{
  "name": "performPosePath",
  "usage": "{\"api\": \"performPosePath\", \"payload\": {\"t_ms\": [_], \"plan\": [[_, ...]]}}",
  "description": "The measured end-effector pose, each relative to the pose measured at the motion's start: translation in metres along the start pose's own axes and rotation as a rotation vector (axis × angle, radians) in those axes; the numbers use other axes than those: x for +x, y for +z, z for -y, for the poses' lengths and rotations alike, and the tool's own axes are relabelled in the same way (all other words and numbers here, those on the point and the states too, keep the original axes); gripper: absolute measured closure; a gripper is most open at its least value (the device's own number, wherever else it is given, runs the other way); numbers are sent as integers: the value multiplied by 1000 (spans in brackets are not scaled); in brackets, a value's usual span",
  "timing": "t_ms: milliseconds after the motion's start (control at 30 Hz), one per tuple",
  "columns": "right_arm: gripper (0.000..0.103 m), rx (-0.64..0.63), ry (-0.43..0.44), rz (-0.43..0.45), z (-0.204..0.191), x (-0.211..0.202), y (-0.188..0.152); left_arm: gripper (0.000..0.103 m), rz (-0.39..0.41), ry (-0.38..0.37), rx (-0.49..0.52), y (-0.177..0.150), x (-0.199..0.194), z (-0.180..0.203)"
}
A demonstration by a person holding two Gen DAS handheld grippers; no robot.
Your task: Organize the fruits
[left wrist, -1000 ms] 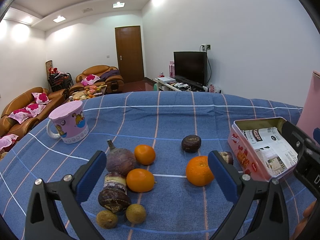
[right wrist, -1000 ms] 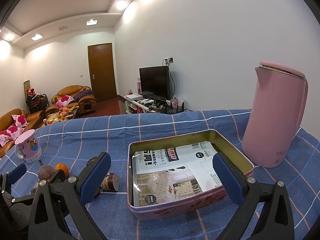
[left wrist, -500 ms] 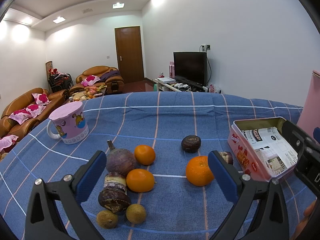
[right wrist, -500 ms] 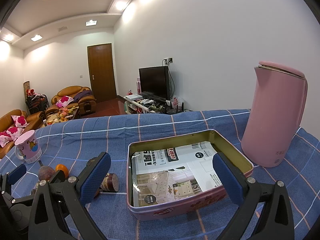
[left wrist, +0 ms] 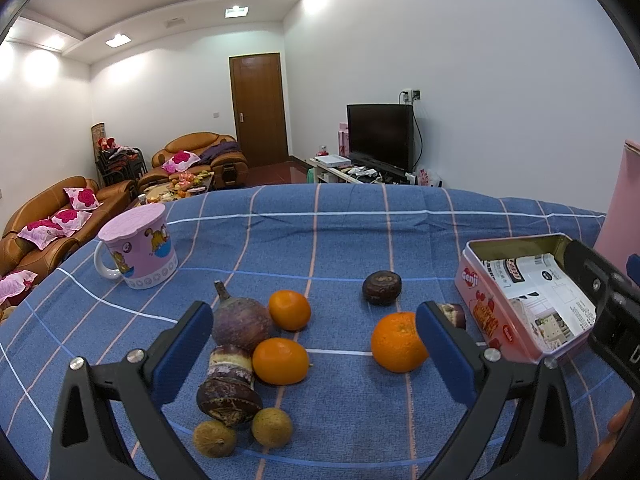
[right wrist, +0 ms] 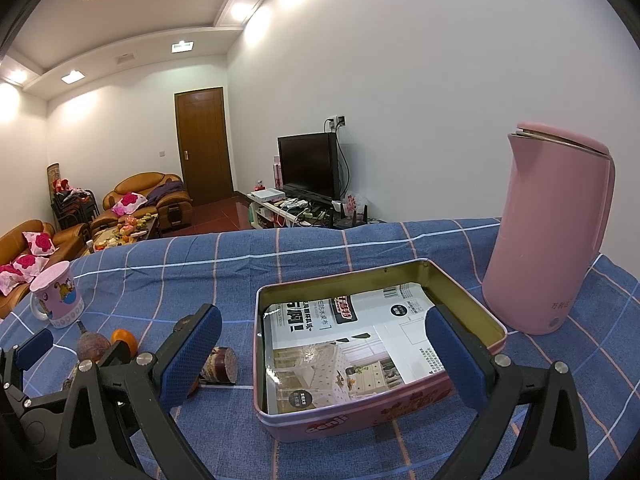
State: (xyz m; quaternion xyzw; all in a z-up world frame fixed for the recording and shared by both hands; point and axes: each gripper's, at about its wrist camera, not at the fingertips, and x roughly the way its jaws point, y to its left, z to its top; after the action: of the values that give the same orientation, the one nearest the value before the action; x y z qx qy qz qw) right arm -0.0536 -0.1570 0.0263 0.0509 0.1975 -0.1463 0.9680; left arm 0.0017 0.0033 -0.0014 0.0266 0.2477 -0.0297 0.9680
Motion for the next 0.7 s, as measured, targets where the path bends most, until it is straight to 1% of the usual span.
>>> {"api": "performPosePath", "payload": {"t_ms": [700], "plan": [[1, -3, 11, -1, -1, -1, 0, 0, -3, 1, -4, 0, 0, -3]]}}
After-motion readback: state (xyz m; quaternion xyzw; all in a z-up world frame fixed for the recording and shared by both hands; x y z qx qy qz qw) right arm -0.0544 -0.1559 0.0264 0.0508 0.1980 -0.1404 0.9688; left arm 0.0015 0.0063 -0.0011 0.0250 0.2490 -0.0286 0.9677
